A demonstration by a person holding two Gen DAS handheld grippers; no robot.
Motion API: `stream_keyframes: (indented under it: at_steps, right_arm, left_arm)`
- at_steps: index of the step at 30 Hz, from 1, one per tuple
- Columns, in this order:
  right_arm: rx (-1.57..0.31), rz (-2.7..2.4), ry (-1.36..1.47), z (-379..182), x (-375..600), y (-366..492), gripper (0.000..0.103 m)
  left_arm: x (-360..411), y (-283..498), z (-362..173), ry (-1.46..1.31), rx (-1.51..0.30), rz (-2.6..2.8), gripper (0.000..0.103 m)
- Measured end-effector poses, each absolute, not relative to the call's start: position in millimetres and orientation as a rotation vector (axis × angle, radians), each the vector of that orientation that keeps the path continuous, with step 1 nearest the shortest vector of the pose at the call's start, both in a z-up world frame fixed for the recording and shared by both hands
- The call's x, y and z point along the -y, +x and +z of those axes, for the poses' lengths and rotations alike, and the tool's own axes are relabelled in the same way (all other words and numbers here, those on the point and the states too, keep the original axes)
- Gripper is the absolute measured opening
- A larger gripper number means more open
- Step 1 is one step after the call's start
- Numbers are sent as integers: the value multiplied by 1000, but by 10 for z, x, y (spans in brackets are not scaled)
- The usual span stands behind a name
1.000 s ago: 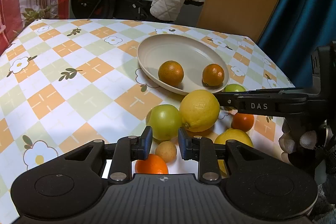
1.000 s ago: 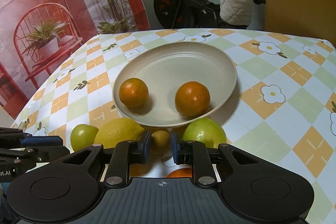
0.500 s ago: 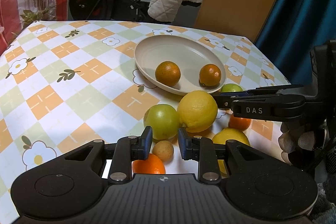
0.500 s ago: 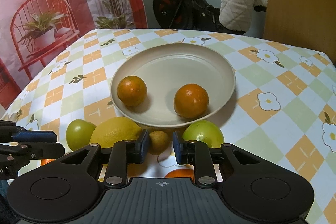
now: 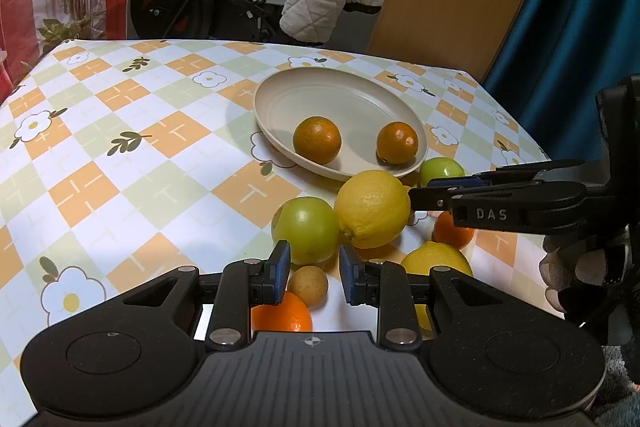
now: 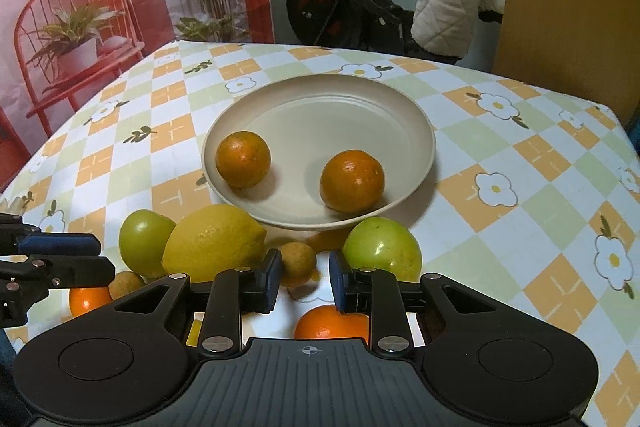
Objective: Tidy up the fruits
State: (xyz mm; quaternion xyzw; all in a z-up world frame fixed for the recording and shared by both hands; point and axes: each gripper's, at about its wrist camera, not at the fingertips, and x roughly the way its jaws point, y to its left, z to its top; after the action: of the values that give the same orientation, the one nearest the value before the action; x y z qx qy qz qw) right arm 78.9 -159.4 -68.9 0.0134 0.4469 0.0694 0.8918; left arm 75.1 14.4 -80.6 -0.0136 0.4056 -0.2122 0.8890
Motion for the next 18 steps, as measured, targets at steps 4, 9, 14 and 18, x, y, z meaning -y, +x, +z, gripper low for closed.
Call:
stream_keyframes:
  at_steps: [4, 9, 14, 18]
  right_arm:
    - [-904, 148, 74, -673, 1644, 804, 23]
    - [-912, 155, 103, -729, 1636, 887, 23]
    - [-915, 161, 110, -771, 1605, 906, 21]
    - [-918, 156, 99, -772, 1603, 880, 23]
  left_arm:
    - [-128, 749, -816, -26, -844, -445, 29]
    - [-126, 753, -820, -25, -846, -444, 29]
    - [-126, 751, -823, -24, -847, -444, 29]
    - [-125, 750, -825, -24, -847, -443, 29]
